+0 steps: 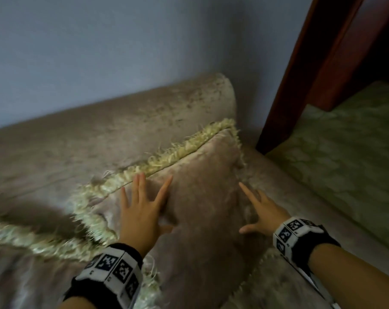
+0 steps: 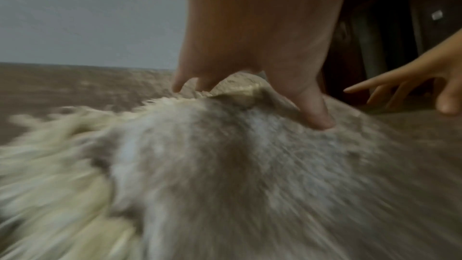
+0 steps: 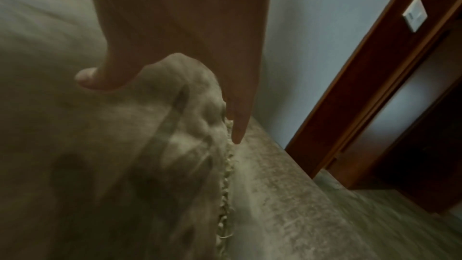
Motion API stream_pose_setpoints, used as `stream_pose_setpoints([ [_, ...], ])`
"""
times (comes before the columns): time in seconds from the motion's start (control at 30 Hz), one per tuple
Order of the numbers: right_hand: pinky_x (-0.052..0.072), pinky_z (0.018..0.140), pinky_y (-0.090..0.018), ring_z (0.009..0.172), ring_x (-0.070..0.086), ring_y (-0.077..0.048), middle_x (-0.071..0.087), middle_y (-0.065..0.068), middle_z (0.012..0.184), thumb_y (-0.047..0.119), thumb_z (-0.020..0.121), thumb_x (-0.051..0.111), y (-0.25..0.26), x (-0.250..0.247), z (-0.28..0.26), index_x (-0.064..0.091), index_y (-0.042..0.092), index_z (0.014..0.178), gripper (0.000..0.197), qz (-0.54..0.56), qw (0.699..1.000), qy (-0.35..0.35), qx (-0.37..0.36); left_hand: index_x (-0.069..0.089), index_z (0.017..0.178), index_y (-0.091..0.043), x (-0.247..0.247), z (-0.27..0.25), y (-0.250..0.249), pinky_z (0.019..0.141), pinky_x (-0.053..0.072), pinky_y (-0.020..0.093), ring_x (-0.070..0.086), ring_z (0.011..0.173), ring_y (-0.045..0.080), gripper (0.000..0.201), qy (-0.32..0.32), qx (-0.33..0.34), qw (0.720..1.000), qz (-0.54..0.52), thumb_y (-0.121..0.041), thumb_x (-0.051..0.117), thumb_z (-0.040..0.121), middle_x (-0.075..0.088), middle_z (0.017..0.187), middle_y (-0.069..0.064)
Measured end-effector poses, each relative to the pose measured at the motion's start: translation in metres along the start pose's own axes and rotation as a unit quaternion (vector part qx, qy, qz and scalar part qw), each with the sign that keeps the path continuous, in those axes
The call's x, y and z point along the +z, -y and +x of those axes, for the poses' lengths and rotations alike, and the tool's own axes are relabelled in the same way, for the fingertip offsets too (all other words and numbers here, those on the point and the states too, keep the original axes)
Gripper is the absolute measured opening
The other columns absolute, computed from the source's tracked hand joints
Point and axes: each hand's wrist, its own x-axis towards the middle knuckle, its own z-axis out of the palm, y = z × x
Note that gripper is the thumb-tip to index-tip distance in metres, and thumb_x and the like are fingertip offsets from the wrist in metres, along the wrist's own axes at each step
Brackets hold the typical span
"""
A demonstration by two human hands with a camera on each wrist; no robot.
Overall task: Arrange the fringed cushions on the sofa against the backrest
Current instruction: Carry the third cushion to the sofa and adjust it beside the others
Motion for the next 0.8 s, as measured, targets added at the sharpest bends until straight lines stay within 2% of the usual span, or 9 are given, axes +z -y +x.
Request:
stream_pose_setpoints([
  [0.1, 0.035, 0.108, -0.051, 0.146, 0.013, -0.031, -0.004, -0.008, 0.159, 0.055, 0.064, 0.077, -0.022, -0.004, 0.029, -0.025, 0.053, 0.137, 0.125, 0.025, 1.000, 0.006, -0.001, -0.029, 0.134, -0.047, 0.011, 0.034, -0.007, 0.110, 0.004, 0.064, -0.009, 0.144, 0.040, 0.127, 0.051, -0.020, 0.998, 0.029, -0.074, 0.066, 0.053, -0.006, 0.154, 0.028],
  [0.17, 0.034, 0.109, -0.052, 0.146, 0.012, -0.031, -0.004, -0.009, 0.159, 0.056, 0.064, 0.077, -0.030, -0.004, 0.046, -0.027, 0.055, 0.134, 0.126, 0.038, 0.999, 0.012, 0.000, -0.042, 0.128, -0.044, 0.014, 0.052, -0.010, 0.110, 0.006, 0.064, -0.008, 0.144, 0.040, 0.133, 0.086, -0.029, 0.992, 0.091, -0.080, 0.060, 0.050, -0.010, 0.154, 0.028],
  [0.23, 0.034, 0.109, -0.052, 0.146, 0.011, -0.031, -0.005, -0.010, 0.159, 0.056, 0.064, 0.077, -0.033, -0.001, 0.062, -0.026, 0.054, 0.136, 0.125, 0.049, 0.999, 0.020, 0.000, -0.040, 0.130, -0.043, 0.022, 0.060, -0.009, 0.107, 0.013, 0.065, 0.005, 0.143, 0.041, 0.138, 0.095, -0.033, 0.988, 0.120, -0.083, 0.059, 0.043, 0.002, 0.153, 0.029],
  [0.33, 0.031, 0.111, -0.051, 0.147, 0.010, -0.031, -0.006, -0.009, 0.159, 0.054, 0.065, 0.077, -0.035, 0.006, 0.083, -0.024, 0.050, 0.139, 0.126, 0.076, 0.996, 0.034, -0.017, 0.003, 0.143, -0.039, 0.035, 0.068, -0.005, 0.090, 0.027, 0.066, 0.042, 0.122, 0.047, 0.151, 0.097, -0.043, 0.988, 0.114, -0.082, 0.064, 0.012, 0.041, 0.132, 0.038],
  [0.4, 0.029, 0.113, -0.049, 0.147, 0.009, -0.028, -0.004, -0.007, 0.159, 0.051, 0.064, 0.079, -0.035, 0.011, 0.095, -0.024, 0.053, 0.136, 0.126, 0.102, 0.994, 0.035, -0.035, 0.019, 0.142, -0.035, 0.045, 0.071, -0.002, 0.083, 0.030, 0.063, 0.046, 0.109, 0.045, 0.151, 0.093, -0.034, 0.988, 0.119, -0.082, 0.062, 0.004, 0.047, 0.120, 0.038],
  [0.53, 0.025, 0.116, -0.046, 0.147, 0.004, -0.025, -0.006, -0.004, 0.159, 0.049, 0.061, 0.082, -0.037, 0.020, 0.110, -0.024, 0.058, 0.129, 0.126, 0.143, 0.988, 0.029, -0.056, 0.012, 0.142, -0.035, 0.051, 0.075, -0.002, 0.077, 0.032, 0.059, 0.041, 0.104, 0.040, 0.151, 0.074, -0.034, 0.986, 0.144, -0.084, 0.058, 0.007, 0.040, 0.119, 0.032],
  [0.67, 0.019, 0.118, -0.047, 0.148, 0.001, -0.024, -0.005, -0.004, 0.159, 0.053, 0.056, 0.082, -0.038, 0.031, 0.124, -0.027, 0.059, 0.125, 0.129, 0.160, 0.985, 0.018, -0.065, 0.015, 0.142, -0.034, 0.056, 0.077, -0.001, 0.073, 0.034, 0.054, 0.043, 0.095, 0.036, 0.149, 0.077, -0.032, 0.985, 0.150, -0.086, 0.054, 0.008, 0.047, 0.111, 0.031],
  [0.73, 0.017, 0.119, -0.045, 0.147, 0.005, -0.024, -0.001, -0.002, 0.159, 0.059, 0.051, 0.082, -0.037, 0.036, 0.132, -0.030, 0.062, 0.121, 0.132, 0.171, 0.982, 0.013, -0.079, 0.003, 0.143, -0.036, 0.056, 0.079, -0.004, 0.075, 0.037, 0.052, 0.045, 0.094, 0.035, 0.147, 0.092, -0.038, 0.982, 0.163, -0.089, 0.046, 0.013, 0.048, 0.110, 0.028],
  [0.8, 0.017, 0.119, -0.046, 0.146, 0.008, -0.025, 0.002, -0.003, 0.159, 0.069, 0.041, 0.078, -0.036, 0.041, 0.138, -0.032, 0.066, 0.118, 0.135, 0.188, 0.978, 0.010, -0.085, -0.026, 0.138, -0.039, 0.055, 0.080, -0.007, 0.082, 0.038, 0.048, 0.044, 0.102, 0.032, 0.146, 0.114, -0.029, 0.972, 0.205, -0.091, 0.043, 0.021, 0.043, 0.118, 0.021],
])
